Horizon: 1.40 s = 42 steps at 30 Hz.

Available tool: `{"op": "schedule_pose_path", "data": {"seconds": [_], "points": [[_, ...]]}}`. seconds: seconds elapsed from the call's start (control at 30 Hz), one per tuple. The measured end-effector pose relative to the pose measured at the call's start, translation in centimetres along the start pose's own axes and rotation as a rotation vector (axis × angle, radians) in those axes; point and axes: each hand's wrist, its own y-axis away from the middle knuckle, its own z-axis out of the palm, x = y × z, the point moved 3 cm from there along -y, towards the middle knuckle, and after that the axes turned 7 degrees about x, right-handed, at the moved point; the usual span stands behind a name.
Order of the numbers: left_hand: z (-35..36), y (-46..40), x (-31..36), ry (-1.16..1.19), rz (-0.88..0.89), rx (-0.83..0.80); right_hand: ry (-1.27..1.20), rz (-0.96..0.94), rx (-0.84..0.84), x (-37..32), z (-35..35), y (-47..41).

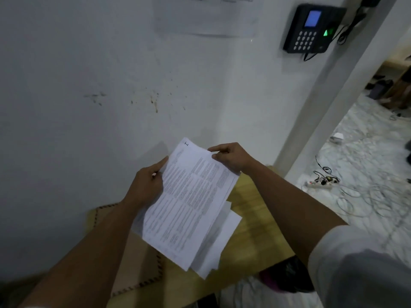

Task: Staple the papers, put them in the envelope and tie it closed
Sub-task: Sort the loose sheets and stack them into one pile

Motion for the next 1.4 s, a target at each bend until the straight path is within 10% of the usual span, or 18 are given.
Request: {"op": "schedule_pose_path", "data": {"seconds": [0.43,1.4], "points": [[2.8,-1.6,-16.6,-0.211,-0.397,0.006,0.468,0.408,-0.179,24.1,9.3,-9.2],[4.6,-4.6,-17.5,-0.444,-0.485,-0.059,0.894,0.336,-0.374,27.5,13.8,-11.3]]}}
